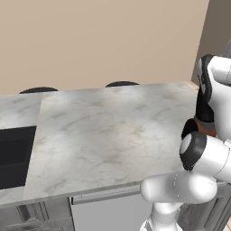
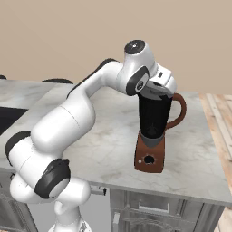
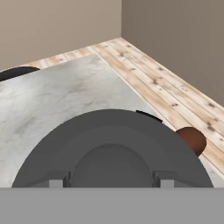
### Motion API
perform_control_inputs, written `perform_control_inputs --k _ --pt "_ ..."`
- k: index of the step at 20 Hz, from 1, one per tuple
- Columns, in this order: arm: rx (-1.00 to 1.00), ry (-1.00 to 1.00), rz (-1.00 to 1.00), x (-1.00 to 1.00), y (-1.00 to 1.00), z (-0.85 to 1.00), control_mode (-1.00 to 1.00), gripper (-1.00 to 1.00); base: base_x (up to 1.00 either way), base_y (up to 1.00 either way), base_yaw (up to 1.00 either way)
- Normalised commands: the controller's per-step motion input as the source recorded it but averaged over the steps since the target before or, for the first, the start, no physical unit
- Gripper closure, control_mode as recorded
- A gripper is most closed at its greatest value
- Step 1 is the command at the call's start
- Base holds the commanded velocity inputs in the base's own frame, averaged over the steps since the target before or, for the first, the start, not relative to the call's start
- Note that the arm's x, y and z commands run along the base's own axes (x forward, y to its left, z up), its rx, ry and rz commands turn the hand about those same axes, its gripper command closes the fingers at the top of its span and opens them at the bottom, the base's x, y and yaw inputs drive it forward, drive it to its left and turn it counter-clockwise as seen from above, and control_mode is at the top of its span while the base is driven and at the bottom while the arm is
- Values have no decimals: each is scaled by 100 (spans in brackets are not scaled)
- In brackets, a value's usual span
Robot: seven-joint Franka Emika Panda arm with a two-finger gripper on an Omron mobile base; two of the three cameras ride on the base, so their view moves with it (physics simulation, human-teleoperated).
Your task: Close the lid blender by securely placing the lid on top.
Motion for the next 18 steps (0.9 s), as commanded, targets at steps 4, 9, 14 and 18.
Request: perform_control_inputs --k 4,9,14,18 --pt "0 12 0 0 -11 -29 -100 100 0 0 0" --pt "1 2 1 0 0 -31 -100 -100 0 0 0" --pt "0 -7 4 0 0 -2 -100 -100 0 0 0" --pt "0 -12 4 -1 0 2 -100 -100 0 0 0"
